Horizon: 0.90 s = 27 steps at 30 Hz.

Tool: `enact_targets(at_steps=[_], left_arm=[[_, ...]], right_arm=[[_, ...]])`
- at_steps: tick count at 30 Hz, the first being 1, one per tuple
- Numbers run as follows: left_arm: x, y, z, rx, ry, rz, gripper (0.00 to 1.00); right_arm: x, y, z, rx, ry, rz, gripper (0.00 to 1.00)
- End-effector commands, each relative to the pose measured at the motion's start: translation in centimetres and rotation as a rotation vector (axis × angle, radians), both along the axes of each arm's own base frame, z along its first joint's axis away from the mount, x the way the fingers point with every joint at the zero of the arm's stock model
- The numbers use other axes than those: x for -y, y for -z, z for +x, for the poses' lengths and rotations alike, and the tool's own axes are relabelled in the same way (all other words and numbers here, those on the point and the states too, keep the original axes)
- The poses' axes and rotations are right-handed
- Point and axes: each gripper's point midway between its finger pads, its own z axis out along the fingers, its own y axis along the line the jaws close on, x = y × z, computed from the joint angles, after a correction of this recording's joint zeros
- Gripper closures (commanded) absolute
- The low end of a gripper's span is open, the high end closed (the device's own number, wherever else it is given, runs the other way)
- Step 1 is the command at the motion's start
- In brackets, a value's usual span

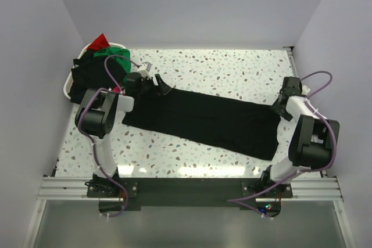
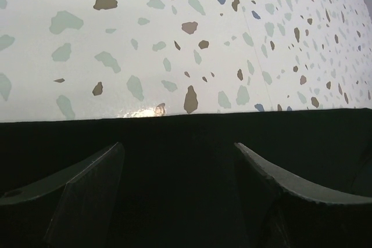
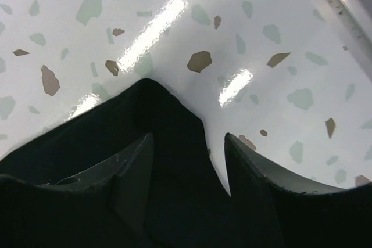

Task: Fold and stack the t-shirts
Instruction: Fold the tshirt

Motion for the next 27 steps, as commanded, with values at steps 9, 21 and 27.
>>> enact_targets(at_steps=[9,21,27], left_arm=[[0.5,-4.6,-1.2,0.102,-0.020,0.062,0.20],[7.4,-3.1,-5.9,0.113,0.154,0.002,0.19],[6.8,-1.1,-7.2,0.077,0.145,0.006,0.19]], right_arm=[[-0.8,-9.2,0.6,0.257,-0.053,-0.033,0.40],[-14.7,-7.0,3.1,0.298,-0.447,0.248,0.39],[-16.8,-3.2,4.1,0.218,-0.481,0.321,0.39]])
